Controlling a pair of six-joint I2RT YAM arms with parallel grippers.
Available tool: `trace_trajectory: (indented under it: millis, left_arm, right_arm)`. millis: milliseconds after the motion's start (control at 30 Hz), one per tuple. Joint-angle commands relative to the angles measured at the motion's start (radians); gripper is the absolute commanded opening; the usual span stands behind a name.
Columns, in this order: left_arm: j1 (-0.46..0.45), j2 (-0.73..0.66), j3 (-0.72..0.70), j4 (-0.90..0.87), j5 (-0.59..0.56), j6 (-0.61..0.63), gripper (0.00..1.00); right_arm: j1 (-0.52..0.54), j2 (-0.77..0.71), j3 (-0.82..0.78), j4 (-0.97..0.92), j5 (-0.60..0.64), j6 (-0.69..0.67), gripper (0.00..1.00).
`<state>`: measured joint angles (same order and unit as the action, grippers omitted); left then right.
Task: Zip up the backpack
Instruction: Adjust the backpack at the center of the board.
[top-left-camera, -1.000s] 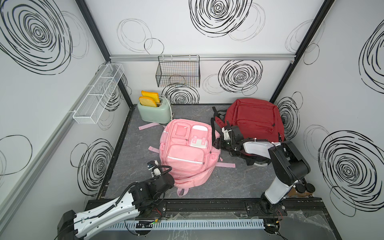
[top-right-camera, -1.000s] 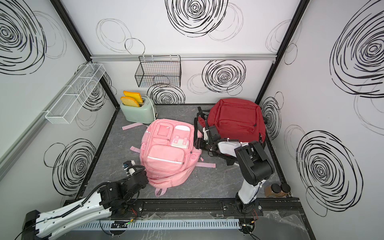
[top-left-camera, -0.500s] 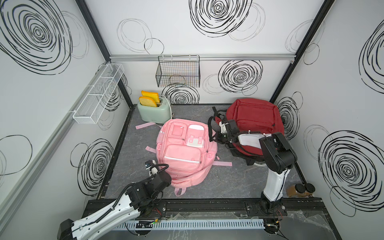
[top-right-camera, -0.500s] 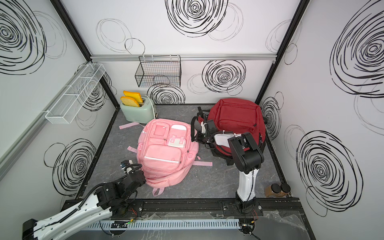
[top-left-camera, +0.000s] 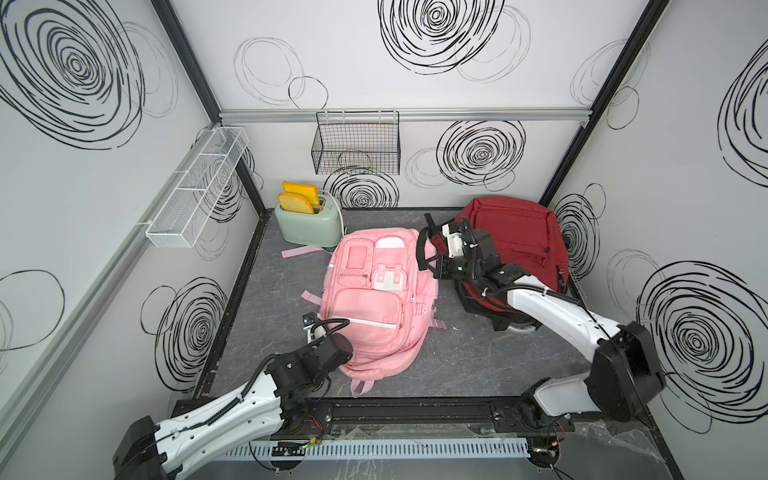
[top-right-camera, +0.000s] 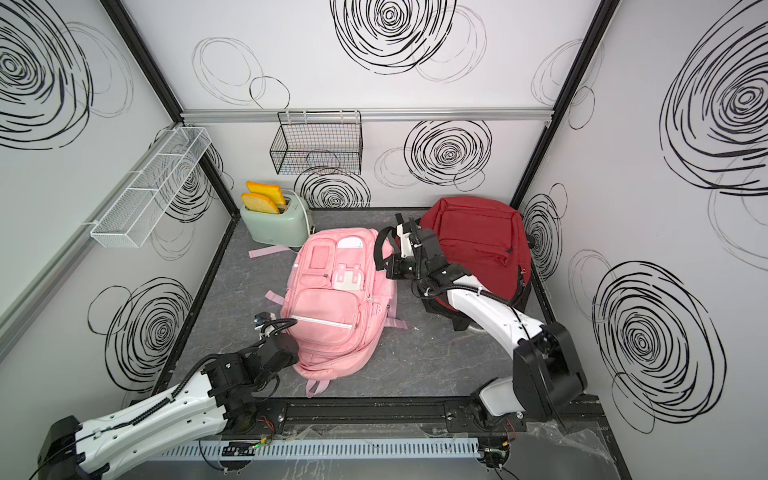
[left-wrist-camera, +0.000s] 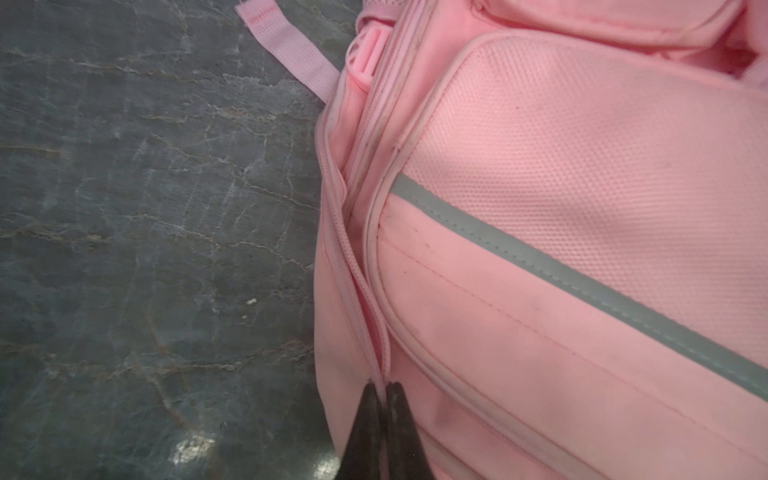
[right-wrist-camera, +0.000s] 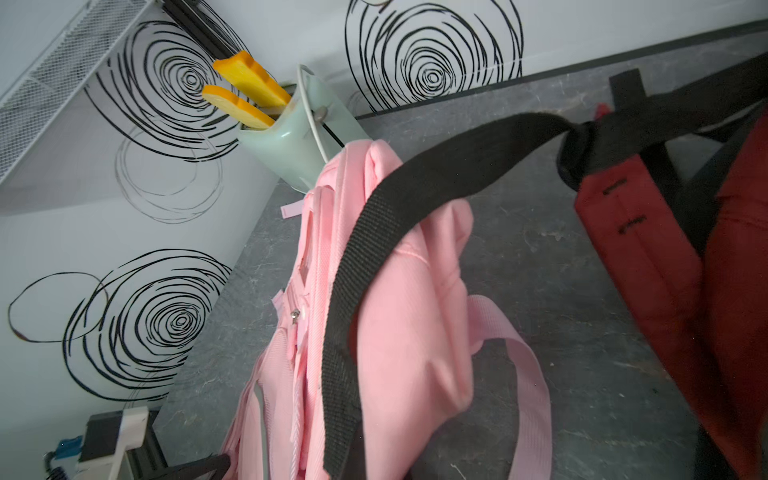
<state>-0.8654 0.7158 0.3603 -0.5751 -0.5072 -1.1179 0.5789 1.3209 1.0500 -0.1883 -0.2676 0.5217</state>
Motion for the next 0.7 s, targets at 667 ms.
trace_trajectory:
  millis: [667]
  left_arm:
    - [0.247, 0.572, 0.502, 0.491, 0.198, 0.257, 0.0]
  right_arm:
    - [0.336, -0.405, -0.56, 0.112, 0.443, 0.291, 0.34]
